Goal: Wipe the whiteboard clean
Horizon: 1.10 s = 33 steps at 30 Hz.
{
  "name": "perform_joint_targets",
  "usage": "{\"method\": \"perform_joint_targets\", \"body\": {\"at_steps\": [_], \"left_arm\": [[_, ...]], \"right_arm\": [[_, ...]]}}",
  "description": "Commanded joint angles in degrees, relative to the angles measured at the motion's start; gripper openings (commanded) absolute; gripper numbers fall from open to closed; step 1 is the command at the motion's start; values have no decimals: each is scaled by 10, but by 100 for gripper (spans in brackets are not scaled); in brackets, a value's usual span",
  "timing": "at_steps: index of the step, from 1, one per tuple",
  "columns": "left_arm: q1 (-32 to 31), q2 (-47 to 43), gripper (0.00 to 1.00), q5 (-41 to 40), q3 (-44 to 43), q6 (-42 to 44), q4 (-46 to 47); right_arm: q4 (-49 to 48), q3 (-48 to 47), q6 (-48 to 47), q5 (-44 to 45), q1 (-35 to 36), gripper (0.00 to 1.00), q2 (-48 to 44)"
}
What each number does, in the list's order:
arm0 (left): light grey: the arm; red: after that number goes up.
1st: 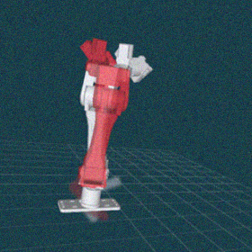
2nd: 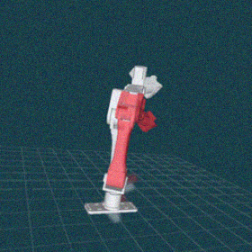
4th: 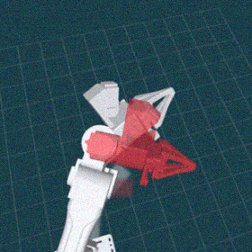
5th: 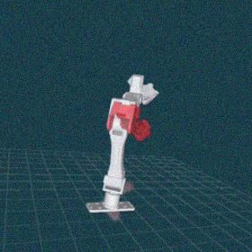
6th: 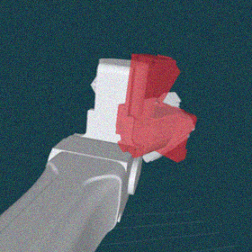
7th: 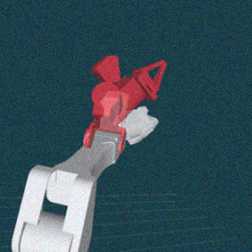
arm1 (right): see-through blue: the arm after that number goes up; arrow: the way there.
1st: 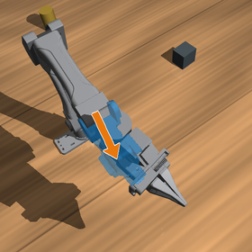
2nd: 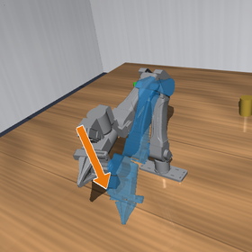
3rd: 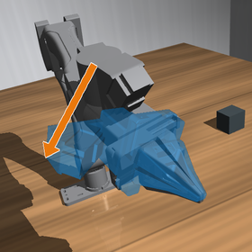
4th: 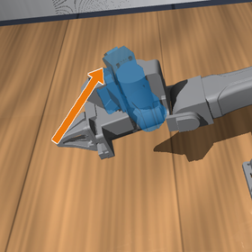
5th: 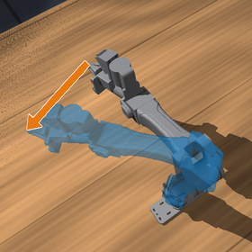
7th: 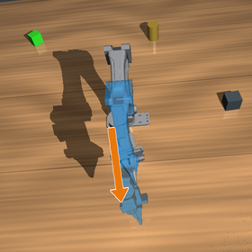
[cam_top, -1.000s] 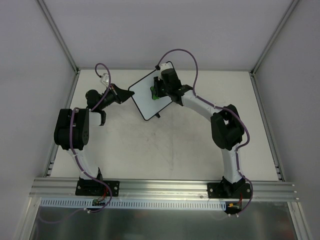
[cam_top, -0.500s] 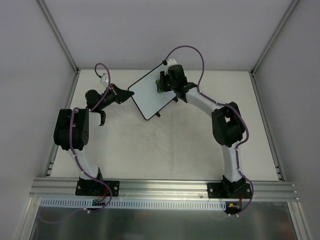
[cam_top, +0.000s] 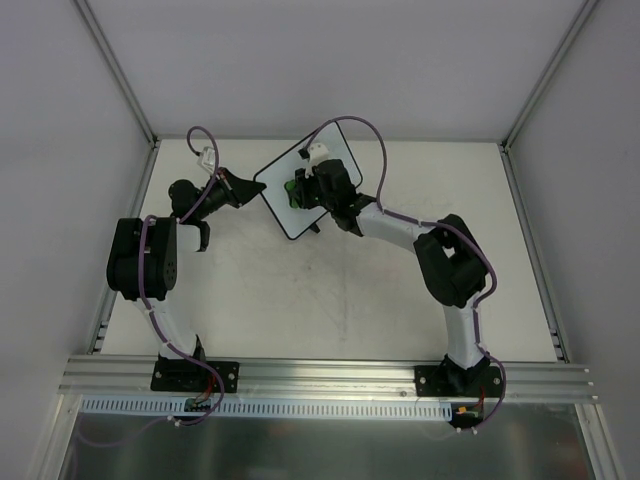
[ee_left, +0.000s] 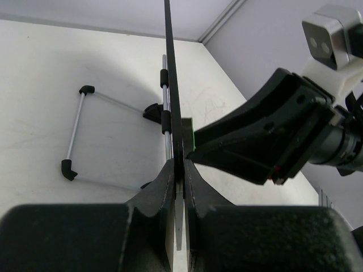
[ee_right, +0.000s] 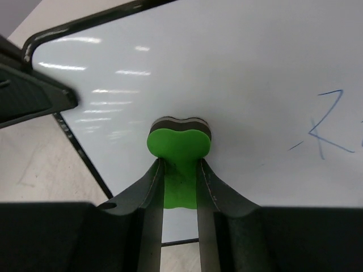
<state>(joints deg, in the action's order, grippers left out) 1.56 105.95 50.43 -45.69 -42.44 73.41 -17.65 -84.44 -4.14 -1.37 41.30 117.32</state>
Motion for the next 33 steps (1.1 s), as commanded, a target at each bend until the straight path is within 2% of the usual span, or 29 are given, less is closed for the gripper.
{"method": "perform_joint_targets", "body": {"at_steps": [1, 14, 28, 33], "left_arm": [[-13, -30, 0, 59, 3, -5, 170], [-13, -25, 0, 71, -4, -19, 178], [-12, -24, 0, 99, -10, -46, 197], [-13, -20, 0, 107, -8, -57, 210]], "right_arm": [[-48, 47, 15, -34, 33, 0, -2], [-72, 82, 4, -4, 19, 0, -10], [-121, 69, 17, -52, -78, 0, 13], [-124, 39, 32, -77, -113, 0, 33]]}}
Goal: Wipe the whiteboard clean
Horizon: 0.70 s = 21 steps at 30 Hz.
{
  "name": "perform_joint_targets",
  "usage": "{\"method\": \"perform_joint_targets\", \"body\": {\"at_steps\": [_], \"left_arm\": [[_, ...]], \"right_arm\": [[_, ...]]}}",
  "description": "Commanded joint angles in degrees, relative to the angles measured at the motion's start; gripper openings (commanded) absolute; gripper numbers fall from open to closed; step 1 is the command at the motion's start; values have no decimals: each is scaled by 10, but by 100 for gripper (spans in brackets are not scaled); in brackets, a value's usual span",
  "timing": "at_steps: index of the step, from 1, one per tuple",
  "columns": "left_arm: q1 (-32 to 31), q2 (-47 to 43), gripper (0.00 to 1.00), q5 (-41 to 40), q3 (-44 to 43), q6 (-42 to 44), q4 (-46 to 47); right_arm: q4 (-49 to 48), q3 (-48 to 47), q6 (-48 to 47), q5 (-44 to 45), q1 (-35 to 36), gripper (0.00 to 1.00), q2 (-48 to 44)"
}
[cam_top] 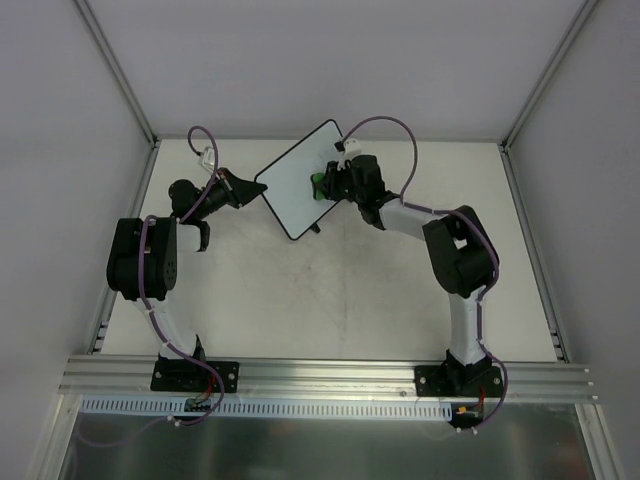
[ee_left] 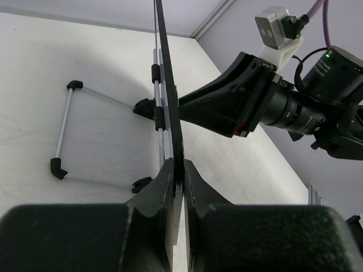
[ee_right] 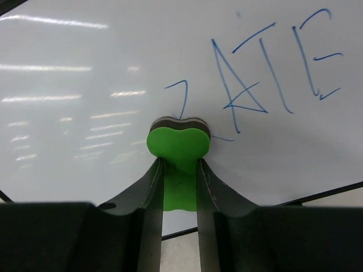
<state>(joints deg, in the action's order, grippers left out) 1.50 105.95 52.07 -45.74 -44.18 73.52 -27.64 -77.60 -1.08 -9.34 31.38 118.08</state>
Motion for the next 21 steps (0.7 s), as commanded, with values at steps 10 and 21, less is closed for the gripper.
{"method": "perform_joint_targets", "body": {"at_steps": [10, 21], "left_arm": [[-12, -15, 0, 102, -10, -49, 216], [-12, -14, 0, 105, -8, -53, 225]], "right_arm": [[1, -109, 45, -1, -73, 0, 68], [67, -208, 136, -47, -136, 0, 116]]}}
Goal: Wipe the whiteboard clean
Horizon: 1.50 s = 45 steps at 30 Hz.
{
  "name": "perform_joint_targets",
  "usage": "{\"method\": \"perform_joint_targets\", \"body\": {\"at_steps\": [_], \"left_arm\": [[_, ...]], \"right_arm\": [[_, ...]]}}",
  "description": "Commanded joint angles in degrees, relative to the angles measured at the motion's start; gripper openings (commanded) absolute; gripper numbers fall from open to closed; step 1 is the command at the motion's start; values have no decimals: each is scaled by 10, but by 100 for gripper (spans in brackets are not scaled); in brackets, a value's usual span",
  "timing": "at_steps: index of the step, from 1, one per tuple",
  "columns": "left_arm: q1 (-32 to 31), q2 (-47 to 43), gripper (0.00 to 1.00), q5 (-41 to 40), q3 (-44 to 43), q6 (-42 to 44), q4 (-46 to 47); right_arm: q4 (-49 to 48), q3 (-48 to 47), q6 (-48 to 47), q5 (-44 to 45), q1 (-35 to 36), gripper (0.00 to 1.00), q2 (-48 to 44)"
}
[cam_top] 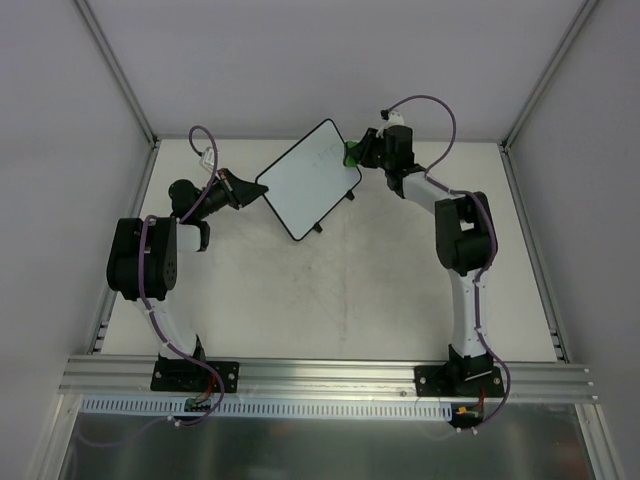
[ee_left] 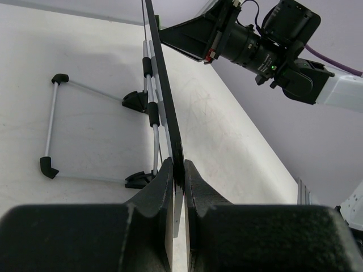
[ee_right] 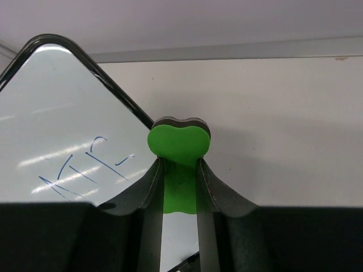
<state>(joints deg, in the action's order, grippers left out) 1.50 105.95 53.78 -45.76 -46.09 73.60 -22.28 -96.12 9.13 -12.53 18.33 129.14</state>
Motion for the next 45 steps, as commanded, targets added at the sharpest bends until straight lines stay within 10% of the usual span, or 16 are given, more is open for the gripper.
{"method": "perform_joint_targets", "body": {"at_steps": [1, 45], "left_arm": [[-12, -14, 0, 89, -8, -33, 225], [-4, 19, 0, 126, -44, -62, 227]], "right_arm": [[15, -24, 36, -22, -7, 0, 5], [28, 89, -24, -28, 169, 0, -111]]}}
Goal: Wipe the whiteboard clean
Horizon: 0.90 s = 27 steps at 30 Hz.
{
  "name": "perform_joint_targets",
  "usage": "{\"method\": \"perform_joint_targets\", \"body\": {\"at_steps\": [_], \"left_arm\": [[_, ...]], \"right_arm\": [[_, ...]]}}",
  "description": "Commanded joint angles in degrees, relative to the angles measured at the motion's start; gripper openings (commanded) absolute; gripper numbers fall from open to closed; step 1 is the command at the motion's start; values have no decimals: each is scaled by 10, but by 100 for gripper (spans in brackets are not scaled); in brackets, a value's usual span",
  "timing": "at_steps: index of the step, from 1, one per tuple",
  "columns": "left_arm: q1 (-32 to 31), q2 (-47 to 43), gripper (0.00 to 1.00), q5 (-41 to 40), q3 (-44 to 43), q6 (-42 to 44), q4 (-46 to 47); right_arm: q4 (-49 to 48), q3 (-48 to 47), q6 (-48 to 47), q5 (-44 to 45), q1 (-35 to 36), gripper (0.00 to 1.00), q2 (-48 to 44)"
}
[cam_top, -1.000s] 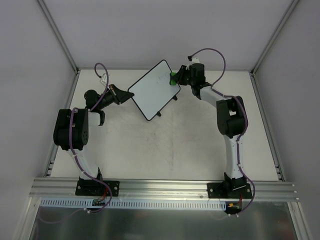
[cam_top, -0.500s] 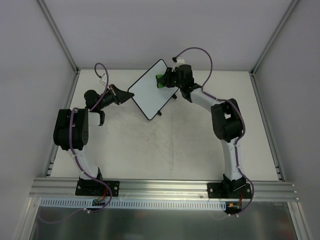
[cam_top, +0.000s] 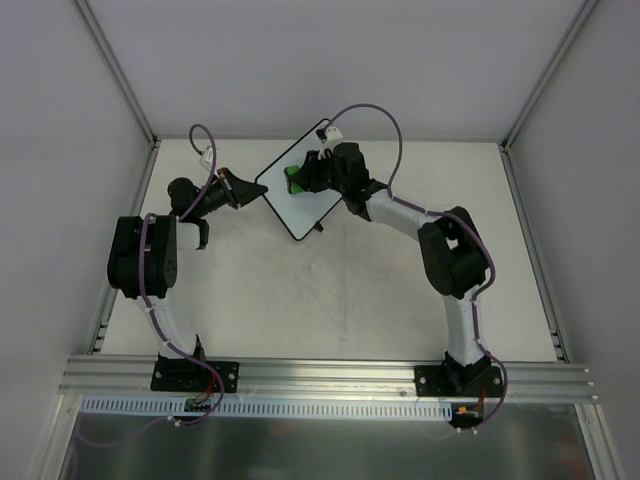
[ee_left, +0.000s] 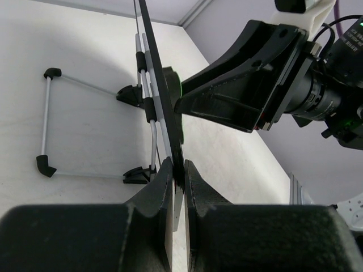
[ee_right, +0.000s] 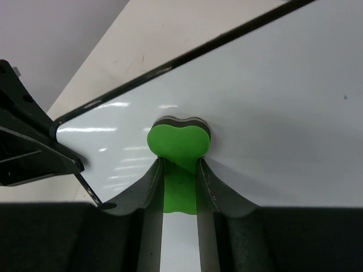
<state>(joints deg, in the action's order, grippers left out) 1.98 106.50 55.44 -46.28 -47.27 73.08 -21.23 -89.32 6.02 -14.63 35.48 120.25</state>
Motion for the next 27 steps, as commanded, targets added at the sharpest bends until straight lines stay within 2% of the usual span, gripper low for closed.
{"method": "perform_joint_targets", "body": {"at_steps": [1, 18, 27], "left_arm": [[-8, 18, 0, 114, -46, -56, 232], [-14, 87, 0, 200, -143, -114, 232], [-17, 93, 0, 197, -130, -99, 232]], "right_arm": [[15, 30, 7, -5, -5, 0, -26], [19, 91, -27, 42, -81, 0, -148], [40, 125, -51, 70, -104, 0, -159]]}}
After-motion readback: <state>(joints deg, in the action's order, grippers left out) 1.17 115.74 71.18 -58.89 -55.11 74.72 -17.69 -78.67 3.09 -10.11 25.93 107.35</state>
